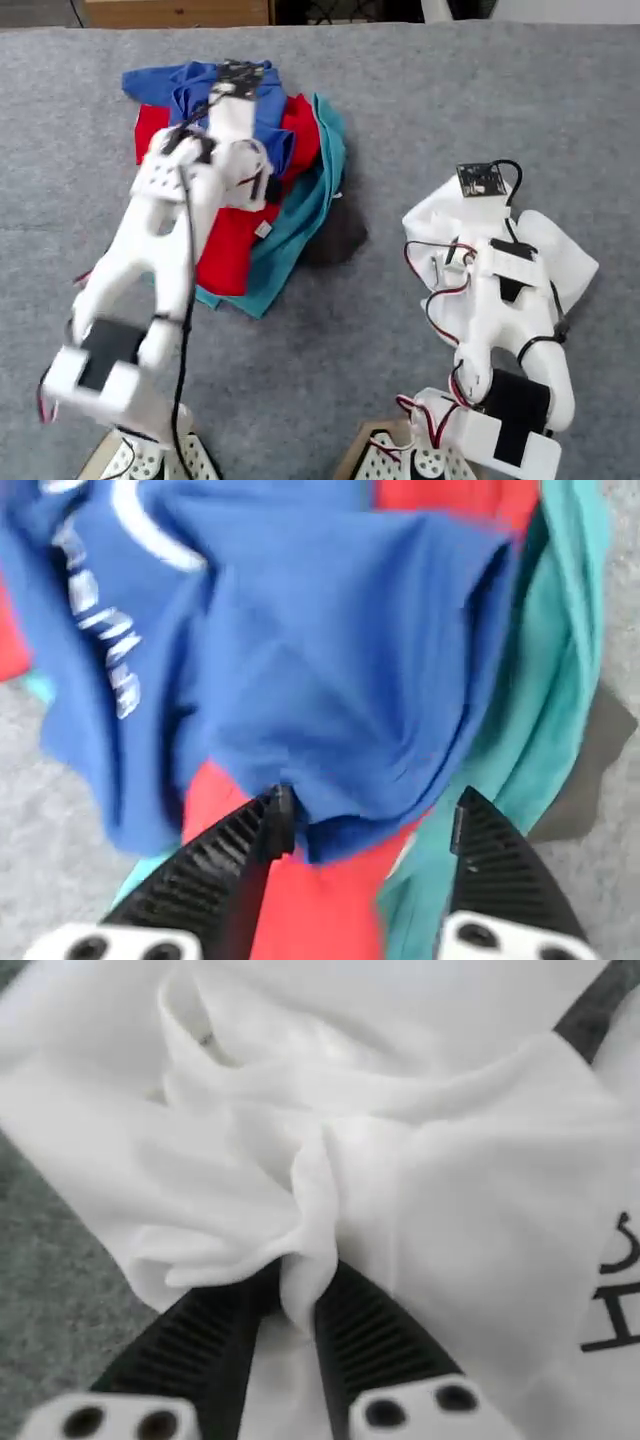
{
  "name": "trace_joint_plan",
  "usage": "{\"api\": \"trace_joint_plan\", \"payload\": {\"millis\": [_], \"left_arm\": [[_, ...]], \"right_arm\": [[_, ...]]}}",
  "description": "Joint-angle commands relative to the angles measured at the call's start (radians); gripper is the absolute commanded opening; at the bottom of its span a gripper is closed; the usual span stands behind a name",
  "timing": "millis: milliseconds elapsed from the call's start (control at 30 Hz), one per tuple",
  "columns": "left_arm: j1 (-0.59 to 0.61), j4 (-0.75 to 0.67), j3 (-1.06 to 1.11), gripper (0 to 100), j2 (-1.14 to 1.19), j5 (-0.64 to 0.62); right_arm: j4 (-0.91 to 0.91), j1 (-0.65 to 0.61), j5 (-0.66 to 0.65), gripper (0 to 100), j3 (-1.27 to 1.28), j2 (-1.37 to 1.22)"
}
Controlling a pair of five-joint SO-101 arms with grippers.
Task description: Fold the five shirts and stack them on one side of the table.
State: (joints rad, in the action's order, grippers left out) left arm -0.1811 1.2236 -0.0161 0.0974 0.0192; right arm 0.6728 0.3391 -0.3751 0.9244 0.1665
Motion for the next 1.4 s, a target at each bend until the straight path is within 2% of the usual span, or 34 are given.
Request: {"api": "trace_joint_plan", "payload": {"millis": [0, 300, 367, 500, 667, 800, 1033, 1167, 1367], "left_arm": [[-0.025, 0.048, -0.223, 27, 0.149, -0.011], [-0.042, 0.052, -0.386, 27, 0.535, -0.012], [-0.041, 0.052, -0.389, 22, 0.583, -0.005], [-0.042, 0.046, -0.389, 3, 0.605, -0.003], [0.004, 0.052, -0.397, 3, 0.592, -0.002], [0.093, 0.12, -0.47, 3, 0.54, 0.014], [0.277, 0.33, -0.657, 3, 0.465, 0.282], [0.455, 0.419, -0.753, 3, 0.451, 0.35], [0.771, 0.427, -0.929, 3, 0.46, 0.348]], "right_arm": [[-0.017, -0.021, -0.009, 1.5, 0.018, 0.002], [-0.018, -0.021, -0.009, 1.5, 0.018, 0.002], [-0.018, -0.021, -0.009, 1.5, 0.018, 0.002], [-0.018, -0.021, -0.009, 1.5, 0.018, 0.002], [-0.018, -0.021, -0.009, 1.5, 0.018, 0.002], [-0.018, -0.021, -0.009, 1.5, 0.018, 0.002], [-0.018, -0.021, -0.009, 1.5, 0.018, 0.002], [-0.018, -0.021, -0.009, 1.5, 0.018, 0.002], [-0.018, -0.021, -0.009, 1.5, 0.018, 0.002]]}}
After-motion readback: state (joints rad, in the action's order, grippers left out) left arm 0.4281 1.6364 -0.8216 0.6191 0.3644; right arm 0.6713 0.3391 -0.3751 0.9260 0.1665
